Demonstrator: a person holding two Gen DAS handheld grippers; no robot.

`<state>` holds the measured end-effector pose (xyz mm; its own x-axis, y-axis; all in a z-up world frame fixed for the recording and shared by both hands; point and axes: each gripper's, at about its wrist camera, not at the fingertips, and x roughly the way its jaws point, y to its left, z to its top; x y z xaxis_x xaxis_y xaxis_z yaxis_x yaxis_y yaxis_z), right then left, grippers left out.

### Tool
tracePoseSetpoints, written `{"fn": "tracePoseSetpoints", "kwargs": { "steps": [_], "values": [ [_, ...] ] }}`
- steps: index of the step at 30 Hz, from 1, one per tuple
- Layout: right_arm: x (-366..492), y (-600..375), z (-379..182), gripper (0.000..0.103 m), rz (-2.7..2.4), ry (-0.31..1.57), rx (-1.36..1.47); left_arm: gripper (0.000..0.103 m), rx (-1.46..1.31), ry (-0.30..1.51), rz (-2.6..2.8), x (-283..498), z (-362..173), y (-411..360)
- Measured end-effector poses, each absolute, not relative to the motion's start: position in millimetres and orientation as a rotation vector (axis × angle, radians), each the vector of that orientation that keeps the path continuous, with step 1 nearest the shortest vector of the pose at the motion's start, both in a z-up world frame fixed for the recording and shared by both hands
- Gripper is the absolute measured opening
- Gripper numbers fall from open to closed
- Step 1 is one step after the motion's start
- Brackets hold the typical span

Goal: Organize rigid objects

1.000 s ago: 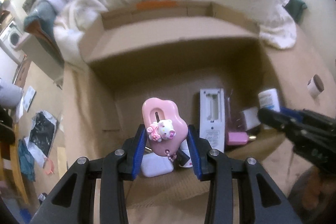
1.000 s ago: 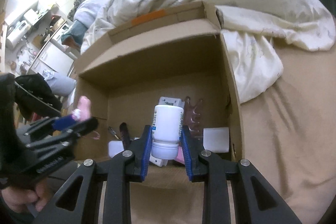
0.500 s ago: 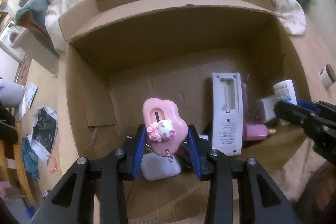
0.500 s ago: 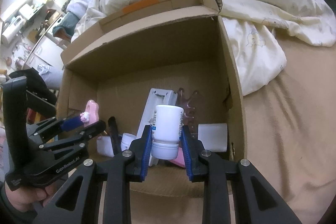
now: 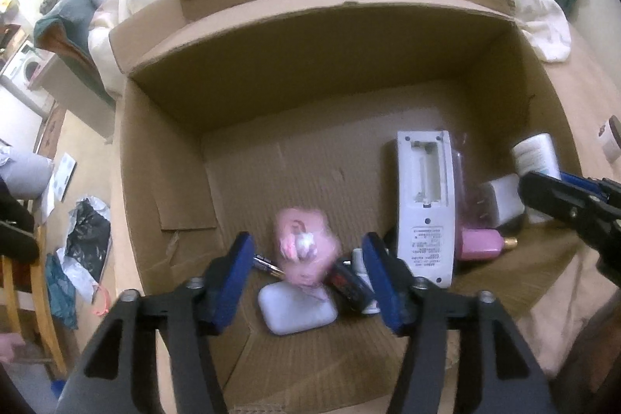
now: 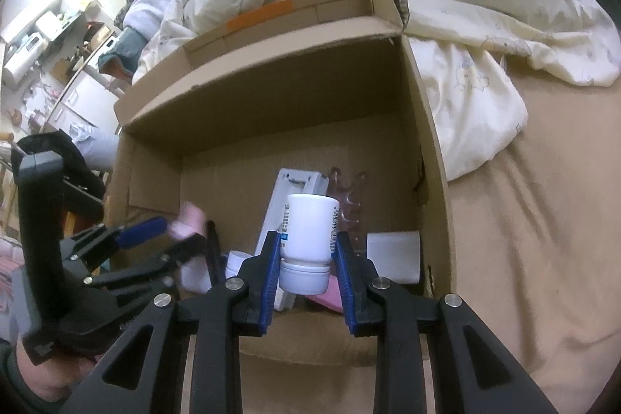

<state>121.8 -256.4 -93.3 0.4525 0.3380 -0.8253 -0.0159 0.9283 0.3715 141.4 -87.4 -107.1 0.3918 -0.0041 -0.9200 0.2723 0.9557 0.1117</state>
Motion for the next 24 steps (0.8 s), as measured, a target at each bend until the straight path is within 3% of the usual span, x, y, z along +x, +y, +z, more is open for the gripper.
{"fn": "tracePoseSetpoints", "kwargs": {
  "steps": [3,4,5,7,10,20,24],
  "values": [
    [121.0,-258.5,-89.9,0.045,0.2,1.067,0.327,0.08,0.266,1.138,-0.192,138.2,-102.7,-90.6],
    [120.4,-259.7,-87.7,0.061,0.195,1.057,0.326,0.088,0.261,1.127,-0.201,136.8,-100.2,-91.2],
    [119.4,-261.4,-84.9,0.07,0.195,1.044,0.332,0.09,0.254,1.12,-0.21,135.3,-97.7,-91.0],
    [117.4,-264.2,-79.6,0.076,0.196,1.018,0.342,0.091,0.237,1.109,-0.232,133.0,-91.8,-90.2],
    [113.6,-268.2,-73.1,0.103,0.183,0.973,0.359,0.103,0.194,1.094,-0.255,130.3,-82.3,-86.3],
    [97.3,-279.7,-60.5,0.103,0.113,0.914,0.361,0.102,0.15,1.085,-0.196,114.3,-64.0,-62.9],
    [79.6,-284.7,-45.9,0.103,0.115,0.909,0.413,0.102,0.161,0.975,-0.119,92.9,-32.4,-47.6]
  ]
}}
